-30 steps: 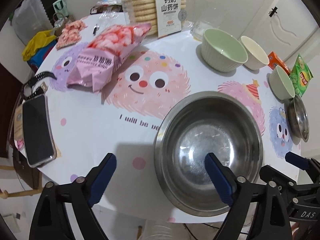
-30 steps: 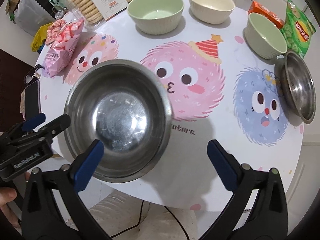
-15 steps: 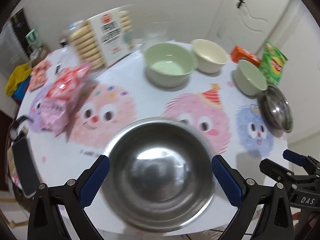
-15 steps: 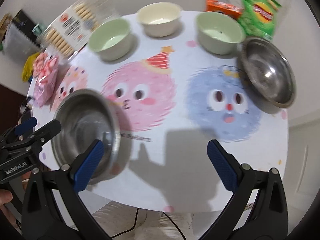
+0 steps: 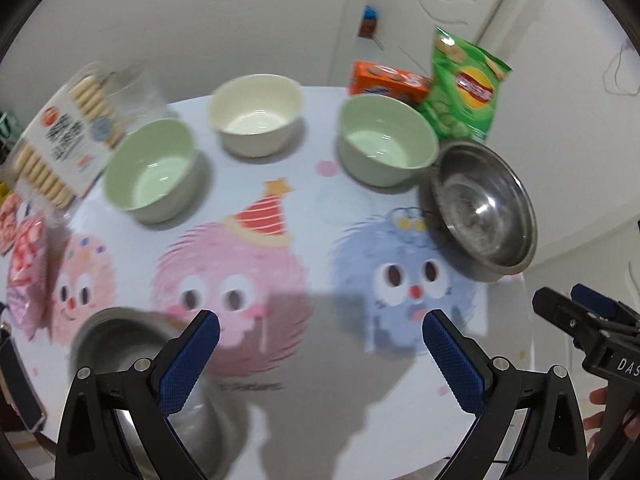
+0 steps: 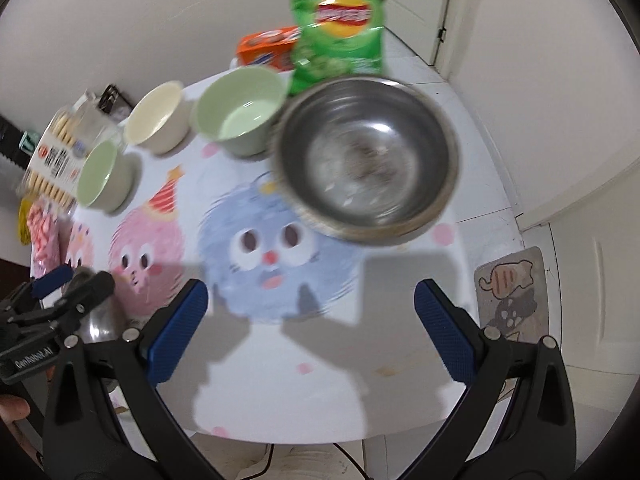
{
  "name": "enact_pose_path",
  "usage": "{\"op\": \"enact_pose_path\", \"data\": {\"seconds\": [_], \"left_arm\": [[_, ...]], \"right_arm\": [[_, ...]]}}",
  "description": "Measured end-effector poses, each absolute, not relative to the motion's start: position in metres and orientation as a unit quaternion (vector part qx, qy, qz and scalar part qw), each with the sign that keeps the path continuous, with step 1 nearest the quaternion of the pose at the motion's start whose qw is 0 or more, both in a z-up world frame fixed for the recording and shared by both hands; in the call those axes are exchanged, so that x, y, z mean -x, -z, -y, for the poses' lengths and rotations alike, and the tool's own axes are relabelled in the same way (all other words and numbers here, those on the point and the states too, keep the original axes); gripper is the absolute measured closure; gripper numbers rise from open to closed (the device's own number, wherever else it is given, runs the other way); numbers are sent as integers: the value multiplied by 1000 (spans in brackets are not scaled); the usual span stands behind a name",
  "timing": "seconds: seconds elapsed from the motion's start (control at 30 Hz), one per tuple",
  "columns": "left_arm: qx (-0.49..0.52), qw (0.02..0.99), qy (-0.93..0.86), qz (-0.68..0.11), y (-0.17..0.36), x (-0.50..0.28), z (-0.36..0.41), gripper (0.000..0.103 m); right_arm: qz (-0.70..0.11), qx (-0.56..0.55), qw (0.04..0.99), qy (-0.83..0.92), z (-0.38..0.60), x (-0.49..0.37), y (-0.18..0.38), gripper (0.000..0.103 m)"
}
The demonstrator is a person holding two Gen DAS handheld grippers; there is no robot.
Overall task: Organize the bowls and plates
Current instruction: 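Move both grippers to the dirty steel bowl by the chip bag, grasp rim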
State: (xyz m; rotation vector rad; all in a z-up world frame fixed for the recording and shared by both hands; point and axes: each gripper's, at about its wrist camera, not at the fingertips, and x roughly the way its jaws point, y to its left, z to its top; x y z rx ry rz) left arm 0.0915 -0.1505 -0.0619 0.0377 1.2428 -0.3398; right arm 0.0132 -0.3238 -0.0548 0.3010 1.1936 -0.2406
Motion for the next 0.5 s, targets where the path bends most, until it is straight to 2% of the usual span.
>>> {"op": "enact_pose_path", "data": {"seconds": [0.5], "left_arm": [[1,776,124,-618,103,-122,252,0]], "right_arm": [[-567,-170,799,106,438,-44,83,0]]}}
